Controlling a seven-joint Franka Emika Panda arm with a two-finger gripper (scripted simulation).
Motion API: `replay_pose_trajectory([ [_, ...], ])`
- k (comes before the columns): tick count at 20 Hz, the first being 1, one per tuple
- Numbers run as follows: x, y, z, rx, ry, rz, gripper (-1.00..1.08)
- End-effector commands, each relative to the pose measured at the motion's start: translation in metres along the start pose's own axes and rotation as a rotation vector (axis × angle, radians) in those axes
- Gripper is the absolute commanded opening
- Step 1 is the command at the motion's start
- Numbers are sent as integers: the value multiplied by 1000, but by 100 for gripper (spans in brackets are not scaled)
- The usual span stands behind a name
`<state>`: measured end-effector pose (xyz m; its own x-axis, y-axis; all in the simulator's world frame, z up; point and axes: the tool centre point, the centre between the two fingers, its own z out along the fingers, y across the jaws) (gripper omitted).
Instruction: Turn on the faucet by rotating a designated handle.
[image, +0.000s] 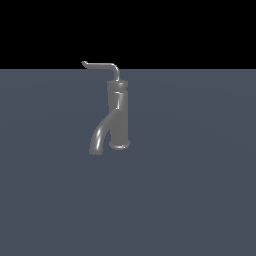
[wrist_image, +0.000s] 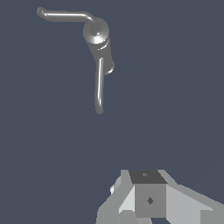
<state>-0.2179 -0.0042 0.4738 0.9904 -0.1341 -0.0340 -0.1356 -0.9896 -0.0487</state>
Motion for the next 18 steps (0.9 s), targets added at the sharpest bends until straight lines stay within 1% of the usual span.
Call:
replay_pose_trajectory([
  [1, 10, -3, 0, 10, -3, 45, -100],
  [10, 55, -18, 6, 46, -20, 255, -100],
  [18, 96, -33, 17, 64, -38, 452, -100],
])
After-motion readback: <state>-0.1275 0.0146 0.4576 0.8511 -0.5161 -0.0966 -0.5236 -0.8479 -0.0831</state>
